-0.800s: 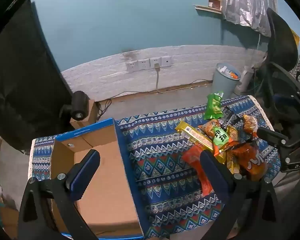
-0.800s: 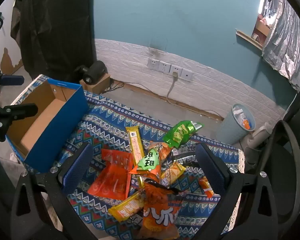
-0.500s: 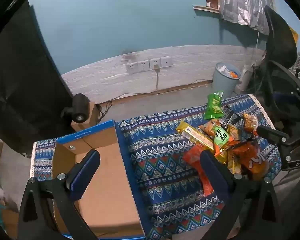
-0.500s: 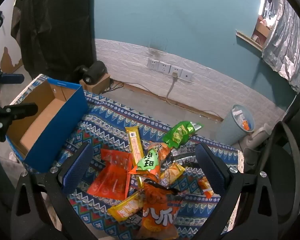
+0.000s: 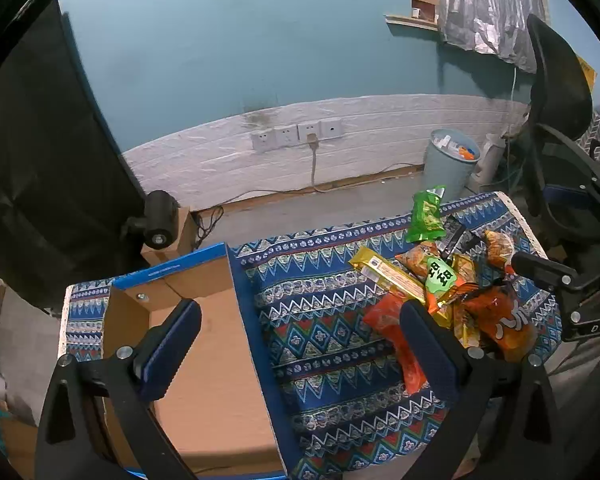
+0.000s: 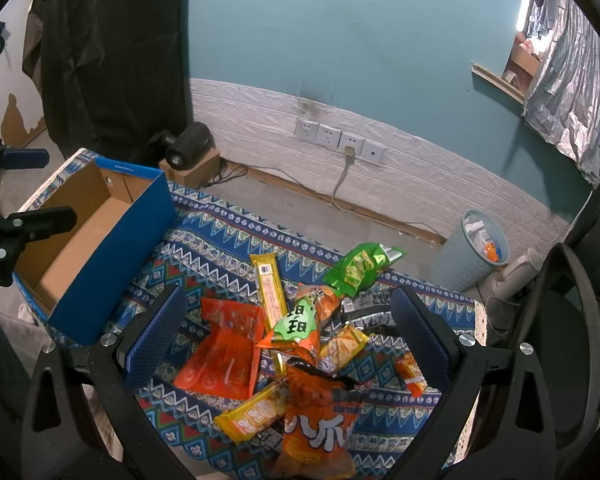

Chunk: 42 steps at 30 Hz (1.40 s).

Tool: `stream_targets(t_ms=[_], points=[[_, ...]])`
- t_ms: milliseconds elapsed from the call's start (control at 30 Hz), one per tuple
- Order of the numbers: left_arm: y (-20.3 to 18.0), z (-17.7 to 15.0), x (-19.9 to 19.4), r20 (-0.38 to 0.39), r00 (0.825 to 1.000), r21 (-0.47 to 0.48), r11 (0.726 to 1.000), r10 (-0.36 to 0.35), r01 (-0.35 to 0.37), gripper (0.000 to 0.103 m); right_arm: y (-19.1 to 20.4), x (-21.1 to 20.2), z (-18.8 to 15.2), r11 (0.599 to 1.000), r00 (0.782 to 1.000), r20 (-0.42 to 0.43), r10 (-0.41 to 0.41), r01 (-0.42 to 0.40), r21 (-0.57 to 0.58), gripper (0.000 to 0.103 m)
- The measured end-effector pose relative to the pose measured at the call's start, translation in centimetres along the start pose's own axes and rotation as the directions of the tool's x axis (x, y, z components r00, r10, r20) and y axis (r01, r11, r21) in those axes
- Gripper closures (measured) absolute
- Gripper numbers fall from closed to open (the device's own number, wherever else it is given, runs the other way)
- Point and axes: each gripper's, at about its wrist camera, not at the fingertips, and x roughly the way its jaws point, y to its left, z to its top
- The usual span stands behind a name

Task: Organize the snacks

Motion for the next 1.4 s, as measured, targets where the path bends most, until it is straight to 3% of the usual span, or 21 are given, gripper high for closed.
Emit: stream_targets(t_ms=[1400], points=[[-0.63, -0.08, -0.08, -0.006, 1.0, 0.009, 1.0, -0.015, 0.015, 0.002, -0.1, -0.02, -0.12, 1.0, 1.0, -0.001, 0.002, -0.002, -0.001, 0.003]])
